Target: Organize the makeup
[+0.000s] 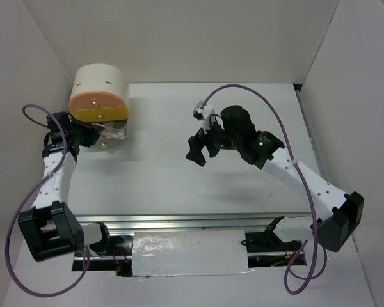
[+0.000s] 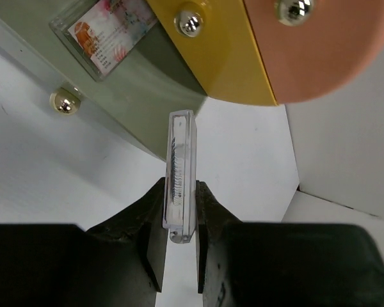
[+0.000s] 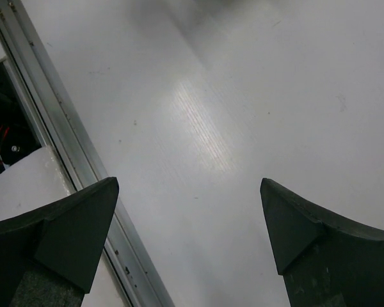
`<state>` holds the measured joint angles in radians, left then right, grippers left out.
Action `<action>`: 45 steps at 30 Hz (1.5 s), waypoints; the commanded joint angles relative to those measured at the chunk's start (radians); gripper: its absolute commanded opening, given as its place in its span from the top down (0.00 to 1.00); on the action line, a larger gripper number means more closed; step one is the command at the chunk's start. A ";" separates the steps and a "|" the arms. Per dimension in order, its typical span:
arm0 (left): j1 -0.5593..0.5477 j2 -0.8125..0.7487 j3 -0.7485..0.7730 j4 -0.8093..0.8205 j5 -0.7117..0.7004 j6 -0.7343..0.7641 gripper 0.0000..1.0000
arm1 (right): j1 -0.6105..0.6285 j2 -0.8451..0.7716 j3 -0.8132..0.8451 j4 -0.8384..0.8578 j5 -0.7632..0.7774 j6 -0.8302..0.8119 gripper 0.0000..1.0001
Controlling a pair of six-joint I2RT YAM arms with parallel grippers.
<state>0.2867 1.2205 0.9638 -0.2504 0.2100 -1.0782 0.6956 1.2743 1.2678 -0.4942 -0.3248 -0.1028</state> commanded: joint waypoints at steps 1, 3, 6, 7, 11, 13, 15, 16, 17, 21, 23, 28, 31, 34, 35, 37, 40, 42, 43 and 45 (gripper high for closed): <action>0.020 0.077 0.076 0.060 0.098 -0.025 0.75 | -0.002 -0.016 -0.010 0.054 -0.008 0.017 0.00; 0.037 0.121 0.093 0.079 0.103 -0.041 0.73 | -0.002 -0.010 -0.004 0.043 -0.008 0.015 0.00; 0.075 0.158 0.099 0.115 0.100 -0.060 0.65 | -0.002 -0.010 -0.005 0.045 -0.019 0.012 0.00; 0.075 0.166 0.101 0.122 0.100 -0.063 0.63 | -0.004 -0.010 -0.007 0.045 -0.026 0.011 0.00; 0.121 0.209 0.121 0.151 0.108 -0.074 0.58 | -0.002 -0.013 -0.011 0.048 -0.036 0.009 0.00; 0.134 0.246 0.130 0.143 0.120 -0.074 0.57 | -0.004 -0.015 -0.010 0.048 -0.042 0.006 0.00; 0.141 0.267 0.124 0.145 0.127 -0.075 0.55 | -0.002 -0.013 -0.007 0.046 -0.046 0.005 0.00; 0.140 0.270 0.116 0.169 0.118 -0.077 0.54 | -0.001 -0.013 -0.005 0.046 -0.048 0.003 0.00; 0.141 0.278 0.109 0.172 0.108 -0.080 0.52 | -0.002 -0.012 -0.004 0.046 -0.048 0.003 0.00; 0.149 0.333 0.115 0.195 0.118 -0.071 0.43 | -0.001 -0.010 -0.001 0.040 -0.051 0.003 0.00; 0.152 0.362 0.130 0.188 0.124 -0.065 0.31 | -0.002 -0.012 -0.005 0.043 -0.056 0.002 0.00; 0.155 0.279 0.128 0.136 0.068 -0.036 0.10 | -0.001 0.014 0.011 0.045 -0.060 0.008 0.00; 0.154 0.199 0.176 0.064 0.000 0.029 0.06 | -0.002 0.051 0.005 0.104 -0.083 0.050 0.00; 0.152 0.104 0.211 -0.030 -0.084 0.084 0.01 | 0.002 0.121 0.014 0.210 -0.094 0.164 0.00; 0.151 0.079 0.214 -0.059 -0.105 0.096 0.01 | 0.007 0.146 0.028 0.218 -0.065 0.195 0.00; 0.152 0.004 0.234 -0.099 -0.124 0.144 0.01 | 0.018 0.220 0.062 0.278 -0.025 0.312 0.03; 0.151 -0.102 0.253 -0.145 -0.126 0.225 0.01 | 0.060 0.351 0.126 0.368 0.001 0.403 0.23; 0.151 -0.154 0.272 -0.200 -0.094 0.321 0.01 | 0.108 0.478 0.232 0.381 0.053 0.416 0.52; 0.151 -0.167 0.276 -0.214 -0.077 0.354 0.01 | 0.128 0.522 0.279 0.370 0.076 0.399 0.97; 0.151 -0.187 0.265 -0.271 -0.052 0.455 0.01 | 0.201 0.660 0.437 0.309 0.101 0.320 1.00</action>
<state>0.4351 1.0451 1.2247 -0.4091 0.1226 -0.8082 0.8089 1.8328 1.5455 -0.2256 -0.2836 0.2359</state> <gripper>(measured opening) 0.993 0.026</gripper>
